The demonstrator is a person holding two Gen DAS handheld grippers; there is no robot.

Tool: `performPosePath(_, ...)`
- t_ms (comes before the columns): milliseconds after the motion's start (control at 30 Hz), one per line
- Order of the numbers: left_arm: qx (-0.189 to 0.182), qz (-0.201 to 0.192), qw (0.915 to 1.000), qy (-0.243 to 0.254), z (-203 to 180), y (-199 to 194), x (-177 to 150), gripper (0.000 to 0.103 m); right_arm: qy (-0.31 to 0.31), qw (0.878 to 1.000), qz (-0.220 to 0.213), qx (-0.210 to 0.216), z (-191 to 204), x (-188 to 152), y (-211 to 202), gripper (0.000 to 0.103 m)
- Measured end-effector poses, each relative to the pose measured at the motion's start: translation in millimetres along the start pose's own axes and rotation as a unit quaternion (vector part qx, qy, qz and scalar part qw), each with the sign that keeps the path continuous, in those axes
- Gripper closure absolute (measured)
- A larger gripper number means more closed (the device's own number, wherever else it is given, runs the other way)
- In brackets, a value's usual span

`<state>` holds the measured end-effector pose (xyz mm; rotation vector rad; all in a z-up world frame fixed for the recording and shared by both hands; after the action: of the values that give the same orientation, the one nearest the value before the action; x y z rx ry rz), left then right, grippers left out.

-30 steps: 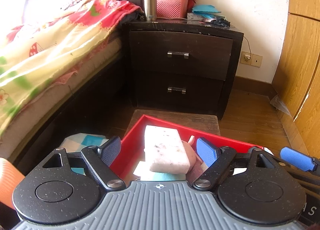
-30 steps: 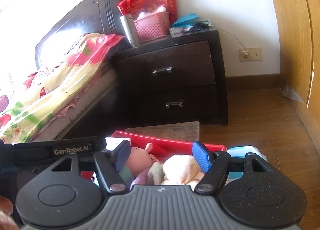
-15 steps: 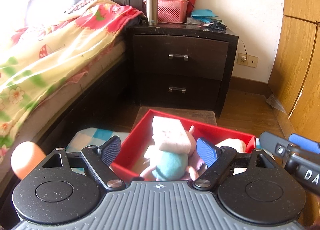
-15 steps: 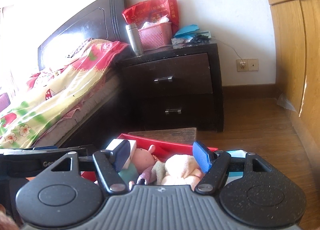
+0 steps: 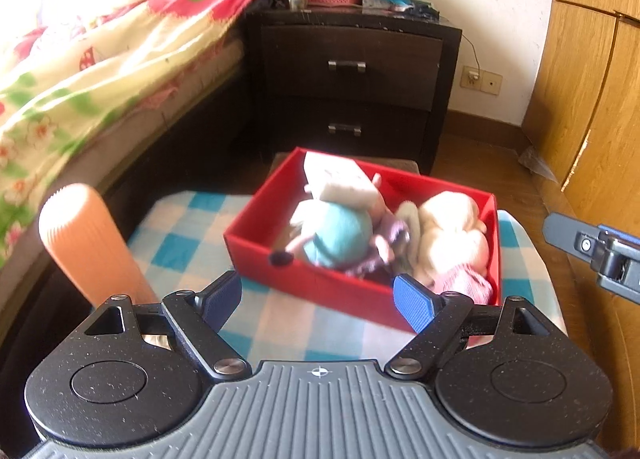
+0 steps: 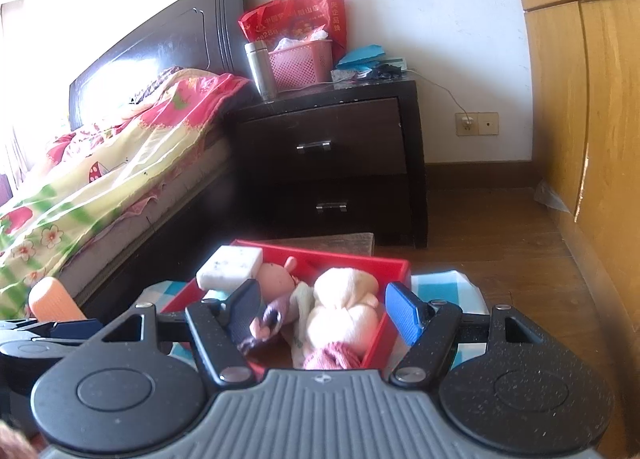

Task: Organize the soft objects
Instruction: 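Move the left gripper to the striped knitted mitten while the right approaches the blue face masks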

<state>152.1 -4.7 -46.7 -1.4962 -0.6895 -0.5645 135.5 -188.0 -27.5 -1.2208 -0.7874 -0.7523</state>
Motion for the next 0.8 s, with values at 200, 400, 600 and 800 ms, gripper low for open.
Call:
performPosePath(200, 0.002, 0.002, 1.0, 0.008, 3, -10, -13, 0.021, 0.007, 1.0, 0.017, -0.007, -6, -20, -11, 0.056)
performPosePath(400, 0.0, 0.004, 0.9998, 0.019, 3, -16, -23, 0.021, 0.005, 1.0, 0.023, -0.002, -3, -30, -18, 0.056)
performPosePath(600, -0.002, 0.022, 0.999, 0.039, 0, -14, -41, 0.021, 0.002, 0.999, 0.034, 0.001, 0, -39, -19, 0.056)
performPosePath(800, -0.003, 0.043, 0.9976, 0.053, 1, -9, -60, 0.021, -0.006, 0.999, 0.051, 0.006, 3, -51, -18, 0.056)
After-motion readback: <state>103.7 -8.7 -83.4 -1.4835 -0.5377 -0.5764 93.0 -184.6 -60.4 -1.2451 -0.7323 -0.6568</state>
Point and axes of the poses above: each gripper's, at about its wrist camera, not at the fingertips, and y roughly the way its jaws point, z to its left, x to its top, the point moved 5 cm from there along y, roughly the way its jaws point, and after that the axes turned 4 degrees about -y, right-handed, at the moved point
